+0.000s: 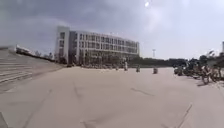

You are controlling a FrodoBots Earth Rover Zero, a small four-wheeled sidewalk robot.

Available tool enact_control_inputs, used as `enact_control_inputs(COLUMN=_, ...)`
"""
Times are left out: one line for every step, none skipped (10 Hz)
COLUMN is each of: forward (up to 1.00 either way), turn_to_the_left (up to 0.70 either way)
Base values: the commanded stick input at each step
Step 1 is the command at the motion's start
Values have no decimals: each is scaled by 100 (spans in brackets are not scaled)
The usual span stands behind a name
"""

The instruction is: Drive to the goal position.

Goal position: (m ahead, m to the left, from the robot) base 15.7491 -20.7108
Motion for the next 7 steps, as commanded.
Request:
enact_control_inputs(forward=100, turn_to_the_left=0)
enact_control_inputs(forward=100, turn_to_the_left=0)
enact_control_inputs(forward=100, turn_to_the_left=0)
enact_control_inputs(forward=100, turn_to_the_left=0)
enact_control_inputs(forward=100, turn_to_the_left=-7)
enact_control_inputs(forward=100, turn_to_the_left=-30)
enact_control_inputs(forward=100, turn_to_the_left=-40)
